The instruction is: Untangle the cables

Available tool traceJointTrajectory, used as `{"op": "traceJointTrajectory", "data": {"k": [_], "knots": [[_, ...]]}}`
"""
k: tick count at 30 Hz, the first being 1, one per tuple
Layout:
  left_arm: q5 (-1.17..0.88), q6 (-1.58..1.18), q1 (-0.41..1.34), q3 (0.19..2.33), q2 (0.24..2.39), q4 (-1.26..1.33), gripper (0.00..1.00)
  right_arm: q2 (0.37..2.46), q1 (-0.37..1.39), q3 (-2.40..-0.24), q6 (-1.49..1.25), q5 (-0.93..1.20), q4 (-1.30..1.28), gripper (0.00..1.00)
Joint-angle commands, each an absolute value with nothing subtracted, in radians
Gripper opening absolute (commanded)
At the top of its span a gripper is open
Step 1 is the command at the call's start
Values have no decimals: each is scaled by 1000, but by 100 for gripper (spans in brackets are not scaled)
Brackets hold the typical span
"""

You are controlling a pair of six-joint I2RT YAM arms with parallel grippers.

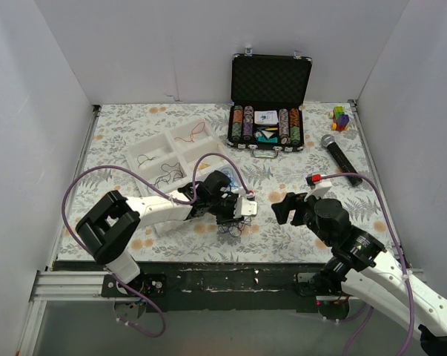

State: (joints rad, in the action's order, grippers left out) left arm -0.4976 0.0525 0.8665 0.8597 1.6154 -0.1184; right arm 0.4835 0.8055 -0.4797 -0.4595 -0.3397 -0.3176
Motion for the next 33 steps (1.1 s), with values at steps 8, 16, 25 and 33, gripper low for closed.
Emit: {"op": "traceJointTrajectory", "data": {"k": [8, 16, 25, 33], "knots": [[-563, 83, 870, 876, 1608, -169, 22, 477, 805, -489, -445, -368, -310, 85], [-519, 81, 876, 865, 1623, -86, 24, 474, 805, -497, -446, -364, -310, 85], [-520, 80, 899, 887, 1678, -38, 33, 459, 807, -497, -448, -373, -325, 85], [-506, 77, 905, 972, 1637, -115, 0, 449, 807, -489, -449, -374, -330, 85]]}}
